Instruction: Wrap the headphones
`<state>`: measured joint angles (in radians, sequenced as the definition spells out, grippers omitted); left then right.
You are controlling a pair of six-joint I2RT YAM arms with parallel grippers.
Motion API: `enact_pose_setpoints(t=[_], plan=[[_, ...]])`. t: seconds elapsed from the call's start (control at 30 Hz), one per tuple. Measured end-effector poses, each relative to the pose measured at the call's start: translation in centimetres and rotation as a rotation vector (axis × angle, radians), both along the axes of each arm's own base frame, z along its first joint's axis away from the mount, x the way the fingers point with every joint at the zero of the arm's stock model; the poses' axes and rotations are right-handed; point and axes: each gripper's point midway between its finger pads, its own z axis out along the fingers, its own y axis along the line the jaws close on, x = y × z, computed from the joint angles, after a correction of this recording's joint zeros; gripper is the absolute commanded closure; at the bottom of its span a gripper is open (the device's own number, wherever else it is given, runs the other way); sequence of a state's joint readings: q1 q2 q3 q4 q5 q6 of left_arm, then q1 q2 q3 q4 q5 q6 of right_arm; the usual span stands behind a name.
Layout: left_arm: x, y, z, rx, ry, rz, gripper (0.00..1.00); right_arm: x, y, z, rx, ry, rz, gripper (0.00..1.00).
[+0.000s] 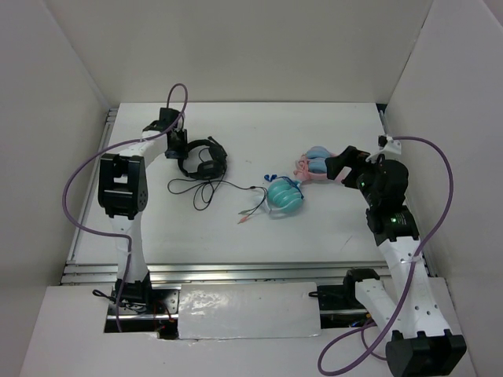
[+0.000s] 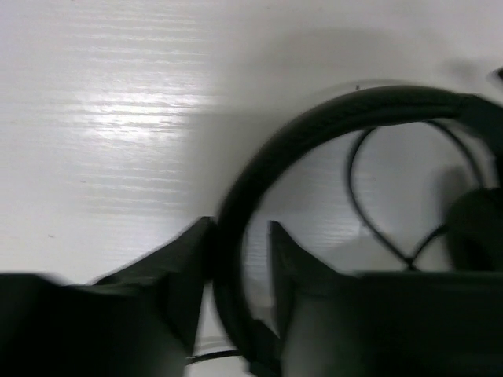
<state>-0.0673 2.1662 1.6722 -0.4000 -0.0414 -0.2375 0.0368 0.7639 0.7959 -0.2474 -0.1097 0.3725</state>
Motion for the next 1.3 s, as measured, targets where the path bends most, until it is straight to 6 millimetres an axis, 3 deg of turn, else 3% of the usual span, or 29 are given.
enact_pose_setpoints(t=[0.07, 0.1, 0.17, 0.2, 0.37, 0.5, 0.67, 0.83, 0.93, 1.03, 1.17, 1.3], plan=[[-0.1, 0.1, -0.1, 0.014, 0.003, 0.008, 0.71, 0.0, 0.0, 0.0, -0.001, -0.002, 0.0, 0.0], [-0.1, 0.2, -0.1, 0.013, 0.006, 0.013, 0.81, -0.1, 0.0, 0.1, -0.002, -0.004, 0.001, 0.0], [-0.2, 0.3, -0.2, 0.015, 0.012, 0.014, 0.89, -0.3, 0.0, 0.2, -0.003, -0.011, 0.002, 0.0], [-0.3, 0.3, -0.2, 0.015, 0.015, 0.014, 1.0, -0.4, 0.0, 0.3, -0.003, -0.017, 0.002, 0.0], [-0.4, 0.4, 0.1, 0.011, 0.012, 0.039, 1.0, -1.1, 0.0, 1.1, -0.002, -0.051, 0.006, 0.0], [-0.9, 0.8, 2.4, 0.026, -0.011, 0.053, 1.0, -1.6, 0.7, 1.6, 0.0, -0.081, 0.05, 0.0], [-1.8, 1.7, 8.9, 0.059, -0.097, 0.084, 1.0, -2.2, 3.6, 1.1, -0.006, -0.084, 0.233, 0.0], [-3.0, 2.0, 19.2, 0.096, -0.301, 0.12, 1.0, -2.4, 6.3, 0.5, -0.015, -0.076, 0.38, 0.0], [-5.1, 1.2, 25.3, 0.088, -0.451, 0.118, 1.0, -2.9, 8.0, 0.5, -0.032, -0.093, 0.45, 0.0], [-8.5, 0.7, 30.2, 0.062, -0.599, 0.121, 1.0, -3.3, 10.0, 0.8, -0.047, -0.122, 0.537, 0.0], [-12.6, 0.8, 35.5, 0.022, -0.735, 0.113, 1.0, -3.3, 13.2, -0.5, -0.073, -0.111, 0.653, 0.0], [-14.0, 0.5, 38.6, -0.012, -0.803, 0.095, 1.0, -2.9, 16.5, -2.4, -0.081, -0.115, 0.754, 0.0]])
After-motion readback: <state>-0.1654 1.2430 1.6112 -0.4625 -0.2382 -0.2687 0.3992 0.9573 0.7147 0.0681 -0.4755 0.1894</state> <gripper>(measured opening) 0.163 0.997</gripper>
